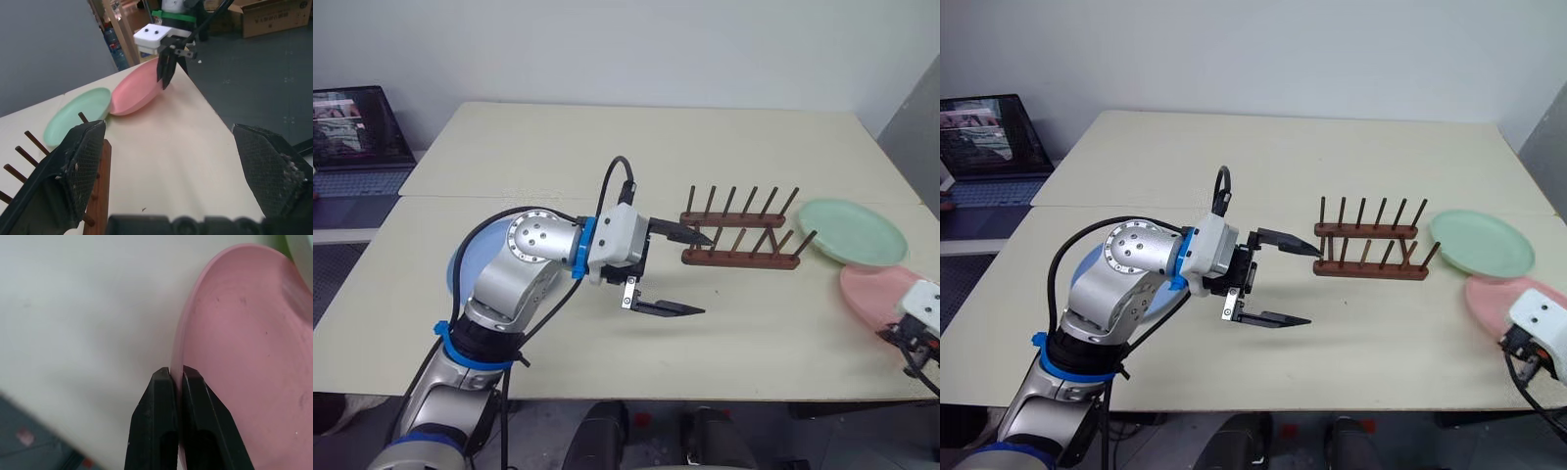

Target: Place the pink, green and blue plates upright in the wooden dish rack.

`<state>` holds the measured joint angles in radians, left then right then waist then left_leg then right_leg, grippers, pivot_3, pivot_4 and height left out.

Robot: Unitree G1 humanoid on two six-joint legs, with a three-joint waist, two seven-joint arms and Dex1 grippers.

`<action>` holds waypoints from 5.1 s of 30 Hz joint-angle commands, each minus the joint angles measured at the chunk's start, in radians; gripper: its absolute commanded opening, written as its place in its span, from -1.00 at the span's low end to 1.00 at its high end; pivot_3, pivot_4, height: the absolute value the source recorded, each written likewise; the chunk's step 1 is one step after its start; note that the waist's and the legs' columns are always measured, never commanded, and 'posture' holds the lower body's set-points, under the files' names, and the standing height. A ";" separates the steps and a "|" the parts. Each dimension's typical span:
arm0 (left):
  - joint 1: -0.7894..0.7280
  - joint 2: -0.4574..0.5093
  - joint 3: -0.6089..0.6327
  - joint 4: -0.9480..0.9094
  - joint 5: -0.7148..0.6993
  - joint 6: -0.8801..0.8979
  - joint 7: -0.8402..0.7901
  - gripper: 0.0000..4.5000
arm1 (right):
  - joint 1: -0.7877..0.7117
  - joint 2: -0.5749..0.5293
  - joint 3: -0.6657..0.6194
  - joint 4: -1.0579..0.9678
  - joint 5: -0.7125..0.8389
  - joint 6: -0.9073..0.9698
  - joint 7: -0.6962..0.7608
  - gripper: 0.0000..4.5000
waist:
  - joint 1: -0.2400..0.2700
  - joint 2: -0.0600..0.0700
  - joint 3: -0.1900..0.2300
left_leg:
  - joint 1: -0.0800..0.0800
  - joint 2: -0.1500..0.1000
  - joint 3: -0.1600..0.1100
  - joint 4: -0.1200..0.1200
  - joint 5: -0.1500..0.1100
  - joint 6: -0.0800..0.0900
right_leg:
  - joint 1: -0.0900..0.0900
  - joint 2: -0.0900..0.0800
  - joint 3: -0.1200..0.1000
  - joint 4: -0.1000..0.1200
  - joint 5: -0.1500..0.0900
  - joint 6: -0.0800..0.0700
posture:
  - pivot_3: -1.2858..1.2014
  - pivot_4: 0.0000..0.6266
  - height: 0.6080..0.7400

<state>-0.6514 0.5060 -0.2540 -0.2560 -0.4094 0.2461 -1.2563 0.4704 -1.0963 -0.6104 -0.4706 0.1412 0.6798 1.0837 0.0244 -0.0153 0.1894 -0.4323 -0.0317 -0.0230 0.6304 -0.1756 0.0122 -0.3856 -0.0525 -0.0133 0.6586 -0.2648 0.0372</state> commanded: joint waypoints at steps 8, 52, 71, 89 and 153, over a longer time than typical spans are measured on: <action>-0.021 0.007 0.038 0.026 -0.015 -0.011 0.013 1.00 | -0.025 0.024 -0.302 -0.278 0.341 0.192 0.240 -0.99 | -0.005 0.000 0.000 | 0.001 0.001 0.000 0.000 0.000 0.000 | 0.000 0.001 0.000 0.000 0.000 0.000 | 0.03 -0.52 1.00; -0.028 -0.017 0.162 -0.048 -0.186 0.141 0.139 1.00 | -0.914 0.300 0.072 0.201 0.968 0.299 -0.484 -0.99 | -0.005 -0.002 0.001 | -0.003 0.003 0.006 -0.001 -0.002 0.003 | -0.001 0.000 0.002 -0.009 0.009 -0.002 | 0.03 -0.52 1.00; -0.034 -0.020 0.156 -0.049 -0.187 0.141 0.143 1.00 | -0.995 0.325 0.082 0.425 0.930 0.293 -0.551 -0.99 | -0.005 -0.002 0.001 | -0.003 0.003 0.006 -0.001 -0.002 0.003 | -0.002 0.000 0.002 -0.009 0.009 -0.002 | 0.03 -0.52 1.00; -0.030 -0.012 0.162 -0.047 -0.183 0.141 0.147 1.00 | -0.915 0.182 0.032 0.359 0.764 0.188 -0.514 0.99 | -0.006 -0.001 0.001 | -0.003 0.003 0.007 -0.002 -0.002 0.003 | -0.002 0.000 0.003 -0.010 0.009 -0.002 | 0.03 -0.52 1.00; -0.172 -0.015 0.093 -0.065 -0.136 0.316 0.197 1.00 | -0.735 -0.011 0.360 0.504 -0.199 -0.267 -0.295 -0.99 | -0.012 0.001 0.000 | -0.001 0.003 0.009 -0.001 -0.002 0.004 | -0.001 0.000 0.003 -0.010 0.012 0.003 | 0.03 -0.52 1.00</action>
<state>-0.8228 0.4794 -0.2016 -0.3068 -0.5253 0.5616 -1.0599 -0.2550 -1.0691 -0.1581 0.1153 -0.0644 0.4032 0.8133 0.0123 -0.0142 0.1896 -0.4338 -0.0286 -0.0136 0.6298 -0.1772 0.0158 -0.3873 -0.0524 -0.0104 0.6491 -0.2534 0.0413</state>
